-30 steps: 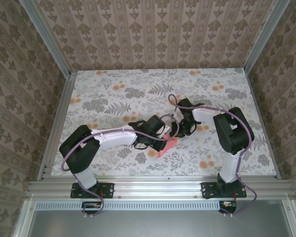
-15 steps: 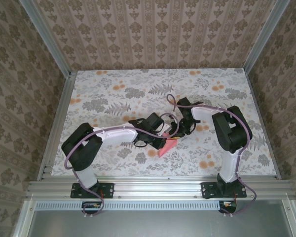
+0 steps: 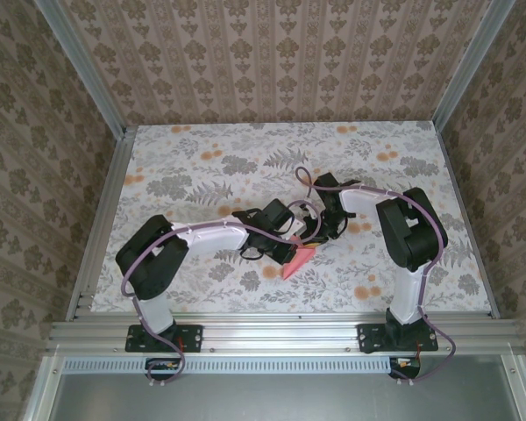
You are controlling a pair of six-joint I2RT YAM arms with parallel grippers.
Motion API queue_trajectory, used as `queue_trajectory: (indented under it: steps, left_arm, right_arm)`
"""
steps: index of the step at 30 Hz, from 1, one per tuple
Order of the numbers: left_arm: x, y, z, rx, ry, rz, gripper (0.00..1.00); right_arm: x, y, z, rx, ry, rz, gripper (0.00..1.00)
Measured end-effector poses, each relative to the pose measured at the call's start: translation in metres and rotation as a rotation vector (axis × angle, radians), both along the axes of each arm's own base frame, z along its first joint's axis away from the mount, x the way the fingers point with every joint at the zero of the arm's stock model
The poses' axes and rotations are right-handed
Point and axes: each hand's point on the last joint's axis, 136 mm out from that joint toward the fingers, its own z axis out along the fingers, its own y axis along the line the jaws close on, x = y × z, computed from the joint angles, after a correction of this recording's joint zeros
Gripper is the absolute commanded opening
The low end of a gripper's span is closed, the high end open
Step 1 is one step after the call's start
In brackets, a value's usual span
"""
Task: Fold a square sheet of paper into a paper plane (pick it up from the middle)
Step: Third fold the triangle at the center of the table.
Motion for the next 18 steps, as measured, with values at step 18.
queue_trajectory:
  steps: [18]
  left_arm:
    - [-0.01, -0.009, 0.002, -0.019, 0.012, -0.013, 0.07]
  right_arm:
    - [0.012, -0.014, 0.052, 0.018, -0.149, -0.182, 0.23]
